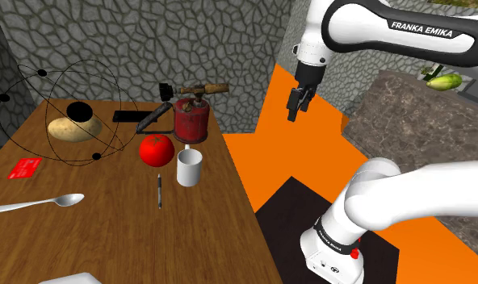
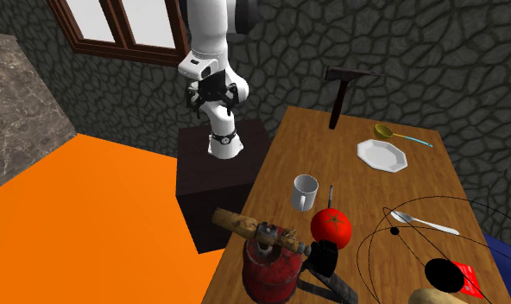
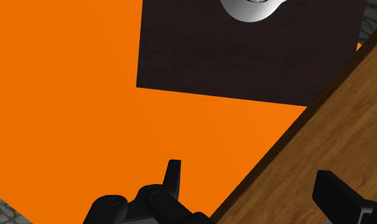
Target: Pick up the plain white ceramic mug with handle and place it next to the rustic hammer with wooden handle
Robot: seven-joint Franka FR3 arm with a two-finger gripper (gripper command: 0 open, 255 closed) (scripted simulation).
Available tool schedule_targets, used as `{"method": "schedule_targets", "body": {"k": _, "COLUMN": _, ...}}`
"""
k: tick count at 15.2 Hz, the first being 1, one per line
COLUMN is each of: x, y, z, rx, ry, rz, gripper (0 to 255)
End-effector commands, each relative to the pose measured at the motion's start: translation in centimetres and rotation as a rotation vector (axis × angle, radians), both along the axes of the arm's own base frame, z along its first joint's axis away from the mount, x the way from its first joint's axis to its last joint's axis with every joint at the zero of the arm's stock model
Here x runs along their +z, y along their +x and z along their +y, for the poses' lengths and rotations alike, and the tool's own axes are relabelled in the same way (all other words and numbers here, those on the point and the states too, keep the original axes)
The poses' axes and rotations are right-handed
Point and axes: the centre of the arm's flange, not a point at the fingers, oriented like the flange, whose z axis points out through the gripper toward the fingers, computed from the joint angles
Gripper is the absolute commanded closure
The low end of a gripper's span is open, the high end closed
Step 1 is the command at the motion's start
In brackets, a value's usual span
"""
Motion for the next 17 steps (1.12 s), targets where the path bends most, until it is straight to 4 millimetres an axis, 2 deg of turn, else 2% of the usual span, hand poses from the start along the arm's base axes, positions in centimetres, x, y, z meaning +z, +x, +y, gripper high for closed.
{"method": "schedule_targets", "body": {"k": 1, "x": 0.0, "y": 0.0, "z": 0.0, "rx": 0.0, "ry": 0.0, "rz": 0.0, "gripper": 0}}
{"method": "schedule_targets", "body": {"k": 17, "x": -9.7, "y": 9.3, "z": 15.0, "rx": 0.164, "ry": 0.036, "rz": -0.079, "gripper": 0}}
